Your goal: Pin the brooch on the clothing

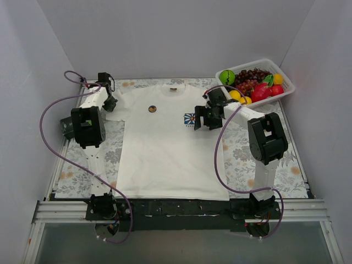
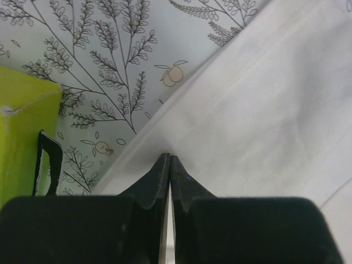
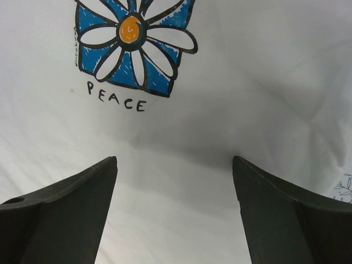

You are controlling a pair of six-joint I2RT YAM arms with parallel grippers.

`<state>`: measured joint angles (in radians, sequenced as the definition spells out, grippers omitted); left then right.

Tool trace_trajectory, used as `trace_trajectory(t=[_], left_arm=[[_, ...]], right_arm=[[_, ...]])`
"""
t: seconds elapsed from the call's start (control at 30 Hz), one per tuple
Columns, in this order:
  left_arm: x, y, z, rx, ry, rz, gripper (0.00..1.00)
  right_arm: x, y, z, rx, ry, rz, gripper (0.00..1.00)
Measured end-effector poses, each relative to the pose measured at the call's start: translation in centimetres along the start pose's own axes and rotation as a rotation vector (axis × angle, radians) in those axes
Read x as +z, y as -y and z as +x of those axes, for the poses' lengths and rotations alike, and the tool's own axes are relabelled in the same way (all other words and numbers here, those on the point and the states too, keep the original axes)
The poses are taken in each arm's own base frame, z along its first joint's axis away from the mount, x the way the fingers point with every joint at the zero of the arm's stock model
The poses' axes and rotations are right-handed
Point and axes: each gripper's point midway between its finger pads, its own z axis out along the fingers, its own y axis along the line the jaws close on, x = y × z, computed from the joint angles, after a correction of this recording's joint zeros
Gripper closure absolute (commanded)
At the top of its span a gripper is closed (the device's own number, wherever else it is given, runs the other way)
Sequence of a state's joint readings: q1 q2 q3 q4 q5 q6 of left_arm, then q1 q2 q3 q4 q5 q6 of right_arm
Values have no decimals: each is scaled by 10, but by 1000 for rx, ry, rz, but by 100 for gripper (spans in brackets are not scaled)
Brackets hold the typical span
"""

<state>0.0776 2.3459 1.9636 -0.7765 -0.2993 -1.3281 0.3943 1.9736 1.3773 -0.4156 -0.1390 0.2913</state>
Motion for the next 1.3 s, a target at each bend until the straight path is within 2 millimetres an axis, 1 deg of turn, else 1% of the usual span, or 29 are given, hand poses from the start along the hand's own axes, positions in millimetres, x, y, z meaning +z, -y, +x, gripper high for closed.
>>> trace_trajectory(t=[0.07,0.17,0.23,0.33,0.4,0.43,0.5,0.57,0.6,0.63,0.67,0.7,0.77,0.83,0.97,1.07,1.13,1.2,1.3], left_arm=[[-3,5,0,4,-7,26,100],[-13,18,0,24,-7,82,100],[-26,29,-1,49,6,119,100],[-54,58,8,113,38,184,99],[-81,84,27,171,51,241,99],[-94,96,42,204,50,272,100],[-118,114,75,270,36,319,100],[-137,130,115,334,1,369,100],[-141,132,134,360,-23,380,100],[-142,132,147,377,-45,384,100],[-140,128,165,395,-72,379,100],[-137,124,176,405,-93,372,100],[-127,109,199,419,-145,339,100],[-116,93,216,420,-192,300,100],[-117,91,219,375,-198,329,100],[-117,90,220,351,-194,342,100],[-117,90,220,342,-190,344,100],[-117,89,219,334,-188,344,100],[-116,88,217,323,-187,341,100]], right_arm=[[0,0,0,-3,-1,-2,7],[-3,0,0,-11,-10,2,7],[-7,-1,-3,-18,-12,4,7],[-15,-6,-17,-36,13,-1,8],[-21,-11,-29,-47,43,-5,8],[-25,-12,-35,-52,59,-4,8],[-32,-14,-49,-65,95,4,8],[-39,-15,-64,-81,135,22,9],[-43,-16,-71,-85,147,31,9],[-47,-17,-80,-91,165,37,9],[-48,-19,-91,-97,187,44,10],[-49,-20,-102,-103,208,51,11],[-45,-20,-119,-115,236,62,13],[-36,-18,-125,-118,236,72,18],[-9,-7,-116,-117,184,98,20],[6,3,-110,-128,153,134,19],[11,11,-108,-135,142,167,18],[11,17,-107,-147,140,199,17],[7,21,-111,-158,170,223,17]])
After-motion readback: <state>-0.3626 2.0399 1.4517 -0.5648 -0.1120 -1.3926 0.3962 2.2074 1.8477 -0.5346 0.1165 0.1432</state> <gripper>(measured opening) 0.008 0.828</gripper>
